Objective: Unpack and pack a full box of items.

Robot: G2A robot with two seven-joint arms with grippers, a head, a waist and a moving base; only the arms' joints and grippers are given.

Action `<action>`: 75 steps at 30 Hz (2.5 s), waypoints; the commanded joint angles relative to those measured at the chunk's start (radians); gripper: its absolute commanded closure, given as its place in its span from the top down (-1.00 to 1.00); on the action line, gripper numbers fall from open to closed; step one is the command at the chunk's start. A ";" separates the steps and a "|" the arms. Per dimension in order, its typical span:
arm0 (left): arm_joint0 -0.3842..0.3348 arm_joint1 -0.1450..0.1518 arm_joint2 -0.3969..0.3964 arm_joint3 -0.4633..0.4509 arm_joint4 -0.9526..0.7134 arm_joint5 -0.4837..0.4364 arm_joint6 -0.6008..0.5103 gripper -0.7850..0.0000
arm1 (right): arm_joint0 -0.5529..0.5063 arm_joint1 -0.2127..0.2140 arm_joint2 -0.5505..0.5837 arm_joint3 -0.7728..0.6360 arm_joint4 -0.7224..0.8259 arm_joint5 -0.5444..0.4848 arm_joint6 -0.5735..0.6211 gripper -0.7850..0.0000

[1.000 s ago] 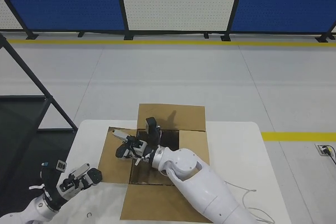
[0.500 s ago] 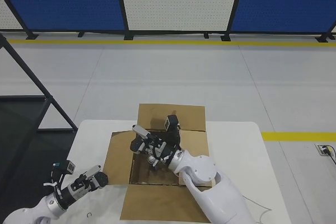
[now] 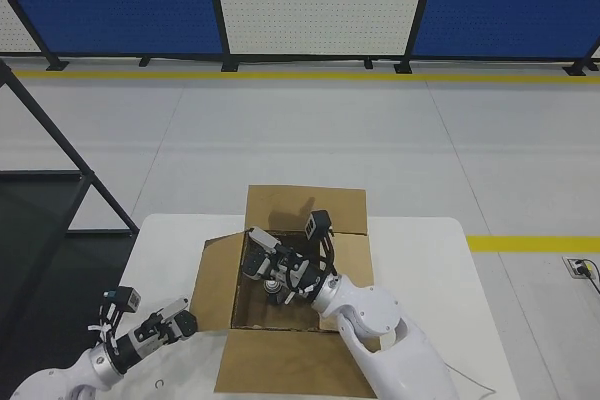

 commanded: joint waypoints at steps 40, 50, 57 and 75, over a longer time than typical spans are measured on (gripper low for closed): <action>0.152 0.017 -0.338 -0.217 -0.277 -0.083 -0.016 1.00 | 0.180 -0.069 -0.195 0.244 0.033 0.074 0.073 1.00; 0.164 0.015 -0.360 -0.167 -0.303 -0.093 -0.029 1.00 | 0.279 -0.134 -0.299 0.409 0.003 0.092 0.022 1.00; 0.148 0.014 -0.346 -0.162 -0.301 -0.086 -0.037 1.00 | 0.314 -0.172 -0.347 0.473 -0.052 0.095 -0.047 1.00; 0.158 0.010 -0.347 -0.151 -0.311 -0.091 -0.044 1.00 | 0.338 -0.228 -0.370 0.548 -0.159 0.106 -0.167 1.00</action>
